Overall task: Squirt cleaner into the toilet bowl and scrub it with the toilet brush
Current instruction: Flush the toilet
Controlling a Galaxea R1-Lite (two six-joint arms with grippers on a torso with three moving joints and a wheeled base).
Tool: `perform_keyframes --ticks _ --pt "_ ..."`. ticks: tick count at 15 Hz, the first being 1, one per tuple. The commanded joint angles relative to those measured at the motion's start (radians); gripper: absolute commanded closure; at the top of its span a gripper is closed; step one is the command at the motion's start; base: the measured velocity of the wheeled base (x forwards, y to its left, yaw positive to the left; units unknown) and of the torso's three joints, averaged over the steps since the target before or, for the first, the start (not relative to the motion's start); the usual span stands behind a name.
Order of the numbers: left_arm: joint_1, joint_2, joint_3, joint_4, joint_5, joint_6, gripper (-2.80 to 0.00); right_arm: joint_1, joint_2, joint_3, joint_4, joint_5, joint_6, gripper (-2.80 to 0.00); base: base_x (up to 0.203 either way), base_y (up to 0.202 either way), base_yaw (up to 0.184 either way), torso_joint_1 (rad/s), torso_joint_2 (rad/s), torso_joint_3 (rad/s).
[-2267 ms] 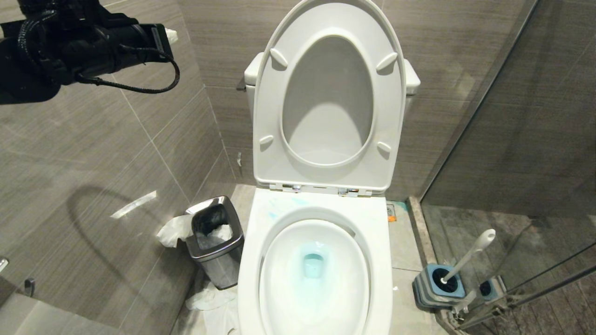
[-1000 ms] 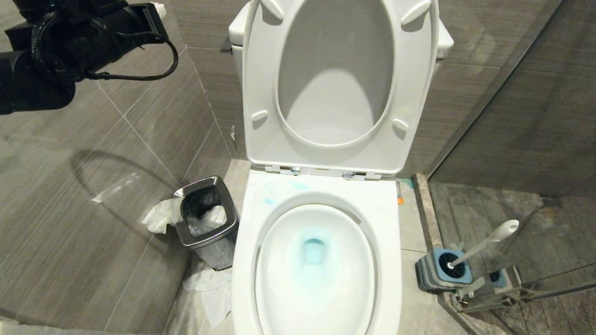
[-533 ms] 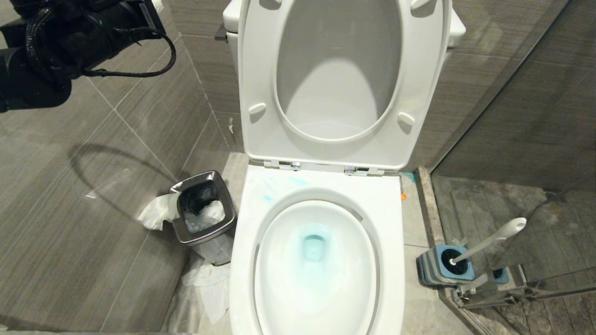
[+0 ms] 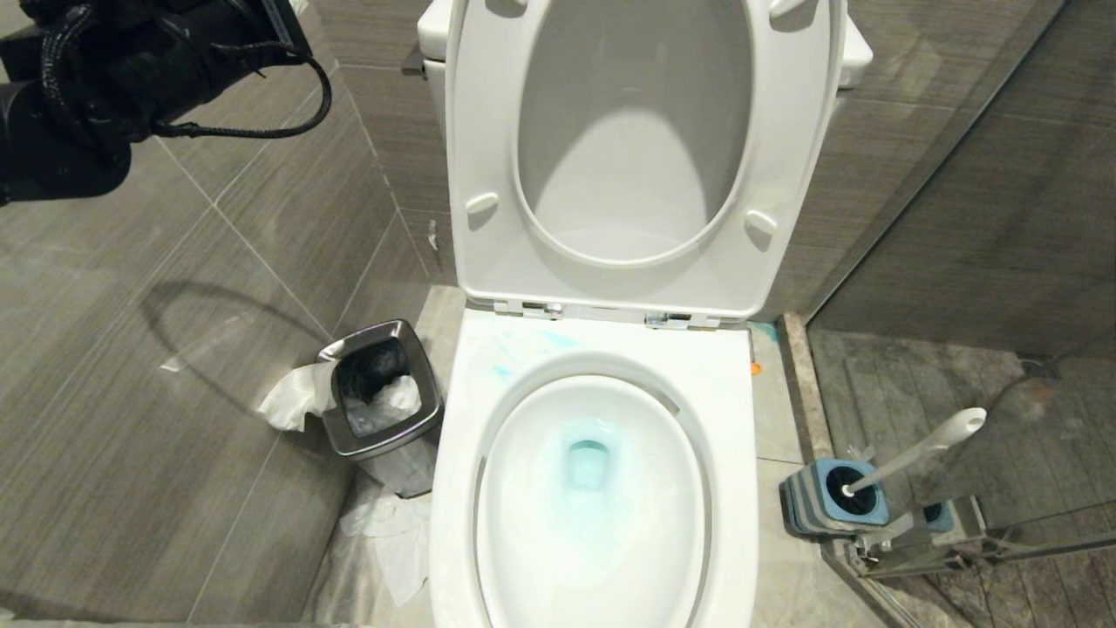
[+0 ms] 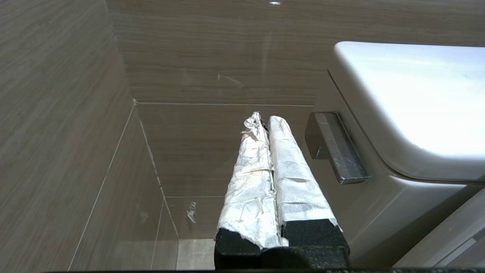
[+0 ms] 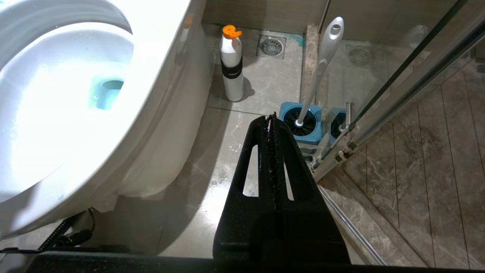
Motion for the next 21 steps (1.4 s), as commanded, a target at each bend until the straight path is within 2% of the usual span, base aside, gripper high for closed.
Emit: perform_keyframes --ticks 1,9,12,16,21 --pt "-0.005 -0.007 0.000 -0.002 0.005 -0.001 0.00 0.000 0.000 0.000 0.000 0.000 0.000 0.00 0.000 0.000 0.000 0.000 0.00 0.000" --pt "-0.008 -0.017 0.000 -0.004 0.007 0.001 0.00 0.000 0.000 0.000 0.000 0.000 0.000 0.00 0.000 0.000 0.000 0.001 0.00 -0.033" --pt "-0.027 -0.017 0.000 -0.028 0.007 -0.006 0.00 0.000 0.000 0.000 0.000 0.000 0.000 0.00 0.000 0.000 0.000 0.000 0.00 0.000" --pt "-0.070 -0.001 0.000 -0.064 0.007 -0.046 0.00 0.000 0.000 0.000 0.000 0.000 0.000 0.00 0.000 0.000 0.000 0.000 0.00 0.000" --pt "-0.109 0.021 0.000 -0.094 0.008 -0.054 0.00 0.000 0.000 0.000 0.000 0.000 0.000 0.00 0.000 0.000 0.000 0.000 0.00 0.000"
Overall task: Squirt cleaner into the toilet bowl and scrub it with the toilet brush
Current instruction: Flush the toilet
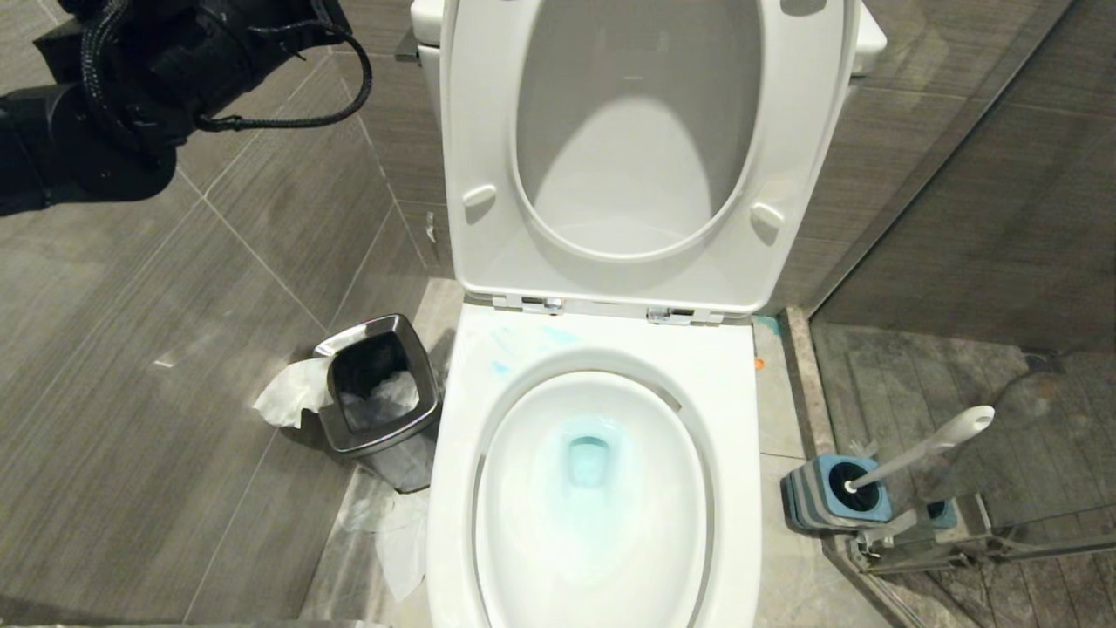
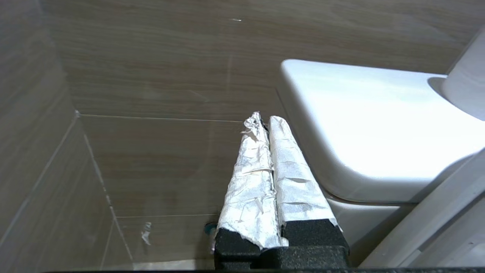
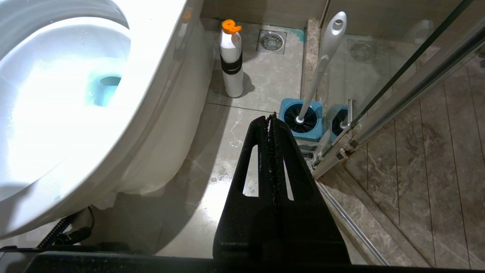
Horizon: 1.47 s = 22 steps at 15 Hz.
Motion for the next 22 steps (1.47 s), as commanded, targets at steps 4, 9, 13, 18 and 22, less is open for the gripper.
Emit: perform_keyframes --ticks 4,9,13,18,22 --pt "-0.039 0.043 0.000 -0.025 0.001 -0.004 0.00 0.000 0.000 0.000 0.000 0.000 0.000 0.00 0.000 0.000 0.000 0.000 0.00 0.000" --pt "-0.046 0.075 0.000 -0.046 0.002 -0.004 0.00 0.000 0.000 0.000 0.000 0.000 0.000 0.00 0.000 0.000 0.000 0.000 0.00 0.000" --pt "-0.047 0.098 0.000 -0.046 -0.001 -0.014 0.00 0.000 0.000 0.000 0.000 0.000 0.000 0.00 0.000 0.000 0.000 0.000 0.00 0.000" --pt "-0.052 0.131 0.000 -0.059 -0.001 -0.019 0.00 0.000 0.000 0.000 0.000 0.000 0.000 0.00 0.000 0.000 0.000 0.000 0.00 0.000" --pt "-0.053 0.154 -0.001 -0.061 -0.001 -0.018 0.00 0.000 0.000 0.000 0.000 0.000 0.000 0.00 0.000 0.000 0.000 0.000 0.00 0.000"
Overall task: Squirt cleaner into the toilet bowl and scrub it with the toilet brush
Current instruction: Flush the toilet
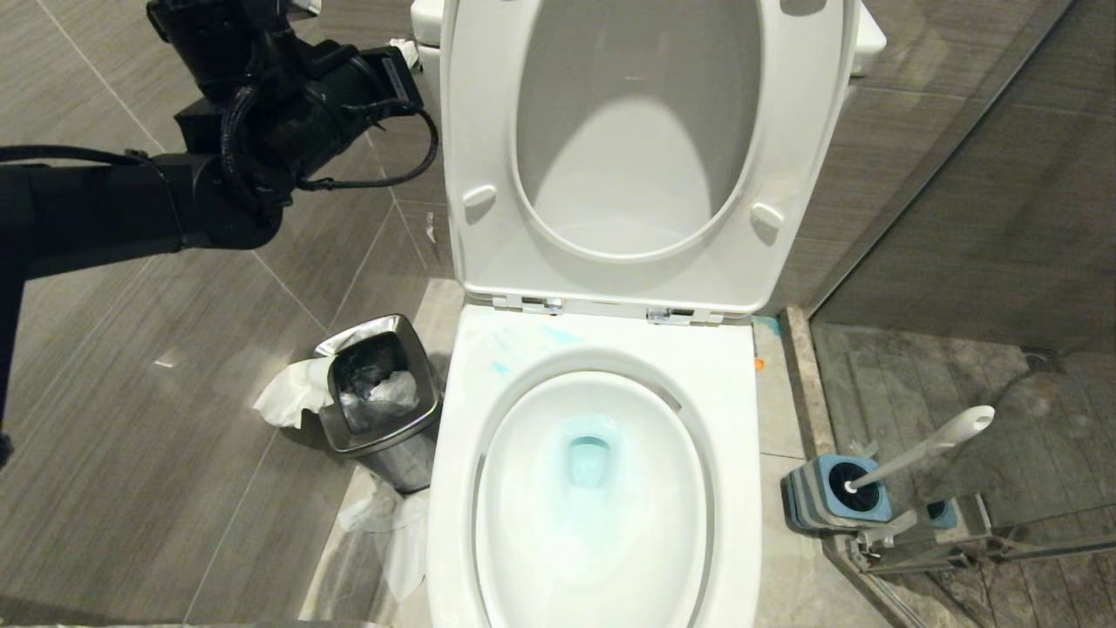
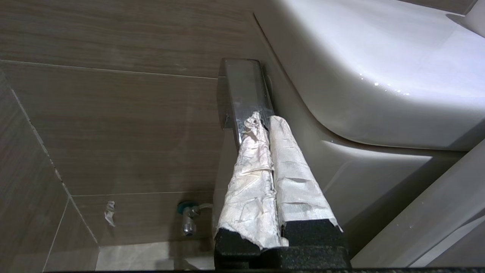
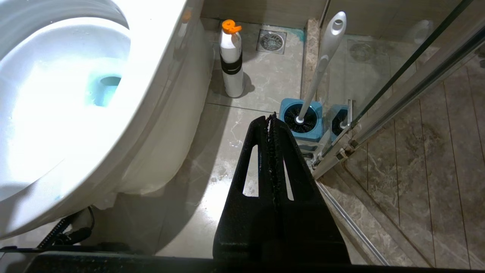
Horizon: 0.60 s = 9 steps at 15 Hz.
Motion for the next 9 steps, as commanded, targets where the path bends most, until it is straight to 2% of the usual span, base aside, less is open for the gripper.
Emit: perform_keyframes --ticks 1,9 --pt "-0.003 0.028 0.000 -0.006 -0.001 -0.001 0.00 0.000 0.000 0.000 0.000 0.000 0.000 0.00 0.000 0.000 0.000 0.000 0.00 0.000" --pt "-0.030 0.090 0.000 -0.054 0.018 -0.005 0.00 0.000 0.000 0.000 0.000 0.000 0.000 0.00 0.000 0.000 0.000 0.000 0.00 0.000"
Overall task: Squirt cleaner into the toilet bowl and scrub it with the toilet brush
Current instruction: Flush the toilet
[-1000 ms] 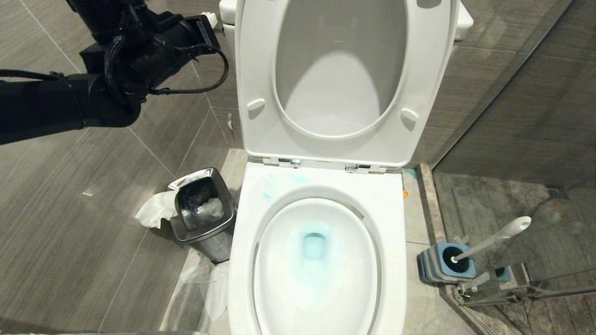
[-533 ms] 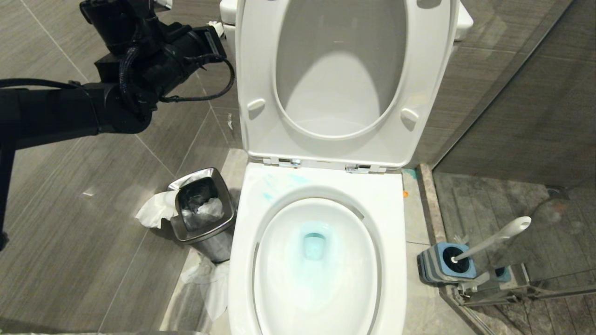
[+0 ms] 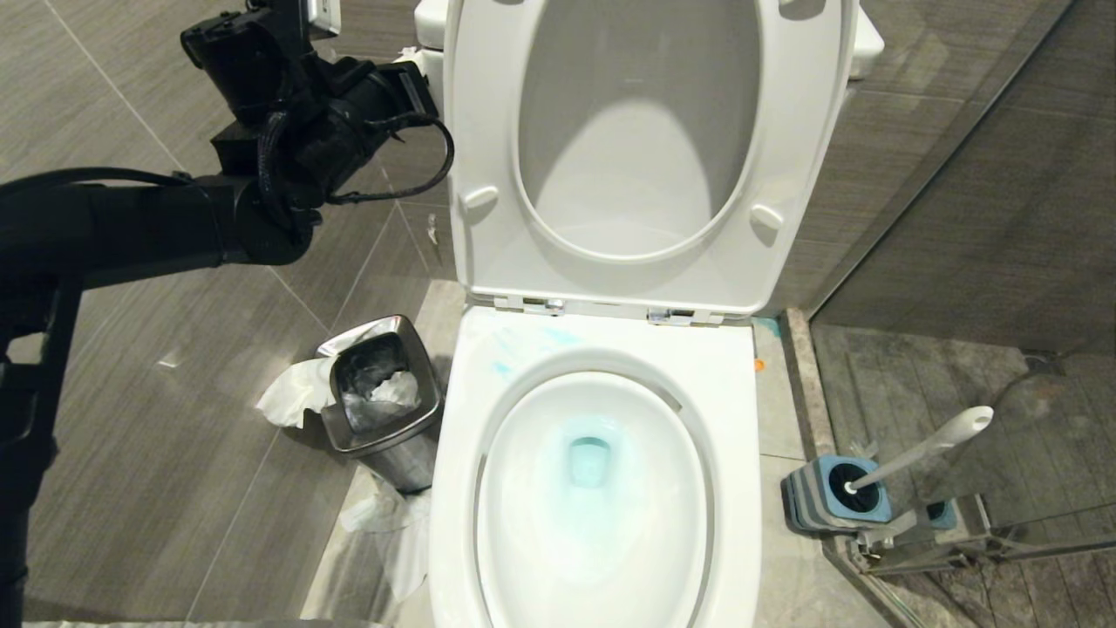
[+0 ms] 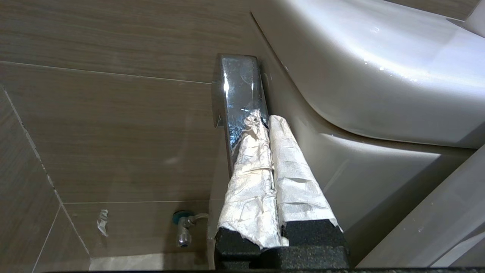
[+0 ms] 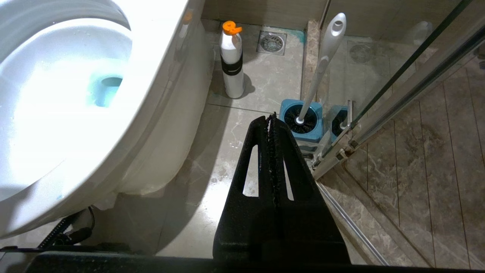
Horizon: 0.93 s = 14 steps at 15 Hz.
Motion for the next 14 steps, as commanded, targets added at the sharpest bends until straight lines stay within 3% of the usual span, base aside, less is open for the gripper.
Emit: perform_keyframes --ticks 1,14 --pt "-0.003 0.022 0.001 0.004 -0.001 -0.001 0.00 0.000 0.000 0.000 0.000 0.000 0.001 0.00 0.000 0.000 0.000 0.000 0.00 0.000" --pt "-0.002 0.047 0.001 0.010 0.022 0.006 0.00 0.000 0.000 0.000 0.000 0.000 0.001 0.00 0.000 0.000 0.000 0.000 0.00 0.000"
